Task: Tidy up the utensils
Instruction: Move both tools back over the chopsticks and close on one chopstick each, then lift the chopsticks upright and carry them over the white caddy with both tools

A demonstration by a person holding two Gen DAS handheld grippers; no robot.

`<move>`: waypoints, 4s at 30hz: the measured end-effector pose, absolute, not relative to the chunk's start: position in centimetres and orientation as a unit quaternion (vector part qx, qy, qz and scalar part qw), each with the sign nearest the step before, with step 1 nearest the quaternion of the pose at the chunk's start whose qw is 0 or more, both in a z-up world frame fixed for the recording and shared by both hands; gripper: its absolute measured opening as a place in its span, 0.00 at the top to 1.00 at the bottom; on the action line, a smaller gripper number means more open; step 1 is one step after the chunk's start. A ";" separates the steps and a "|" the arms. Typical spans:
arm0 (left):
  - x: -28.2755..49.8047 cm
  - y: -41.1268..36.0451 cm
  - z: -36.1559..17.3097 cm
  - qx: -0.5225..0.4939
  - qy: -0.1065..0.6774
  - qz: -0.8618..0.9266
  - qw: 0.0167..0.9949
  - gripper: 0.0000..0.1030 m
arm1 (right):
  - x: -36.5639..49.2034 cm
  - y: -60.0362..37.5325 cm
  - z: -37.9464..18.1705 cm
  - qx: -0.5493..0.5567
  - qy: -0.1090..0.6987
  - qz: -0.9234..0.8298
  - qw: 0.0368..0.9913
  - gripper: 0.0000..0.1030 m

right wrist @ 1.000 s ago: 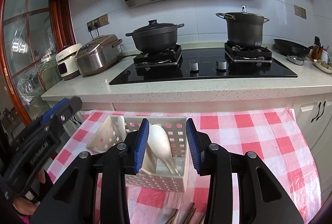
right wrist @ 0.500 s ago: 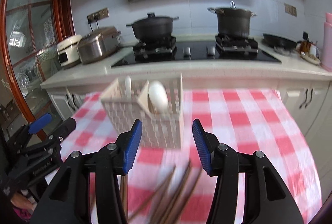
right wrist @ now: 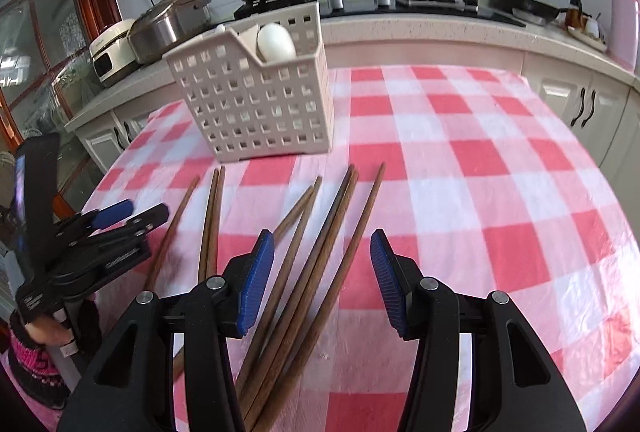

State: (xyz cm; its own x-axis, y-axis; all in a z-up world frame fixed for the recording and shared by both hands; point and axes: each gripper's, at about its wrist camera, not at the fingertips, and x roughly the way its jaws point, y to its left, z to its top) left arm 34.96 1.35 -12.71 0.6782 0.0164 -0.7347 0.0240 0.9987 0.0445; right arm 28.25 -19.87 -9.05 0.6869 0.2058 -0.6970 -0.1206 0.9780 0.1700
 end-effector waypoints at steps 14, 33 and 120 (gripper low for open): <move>36.0 1.0 -13.6 0.025 0.418 -0.027 0.908 0.93 | 28.6 -16.4 -9.7 0.046 0.412 0.133 0.900 0.74; 31.1 7.8 -11.5 -0.004 0.376 -0.024 0.926 0.94 | 31.7 -13.9 -11.9 0.053 0.470 0.077 0.878 0.80; 35.3 -2.1 18.2 -0.002 0.103 -0.081 0.991 0.94 | 35.7 -20.8 15.5 0.031 0.137 0.122 0.983 0.94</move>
State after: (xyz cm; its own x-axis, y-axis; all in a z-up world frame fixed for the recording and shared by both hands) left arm 35.27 -2.08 18.19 0.9656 -0.1604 -0.2045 0.1595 0.9870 -0.0210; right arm 35.65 -20.81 15.45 0.9327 0.2488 -0.2610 -0.2319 0.9682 0.0944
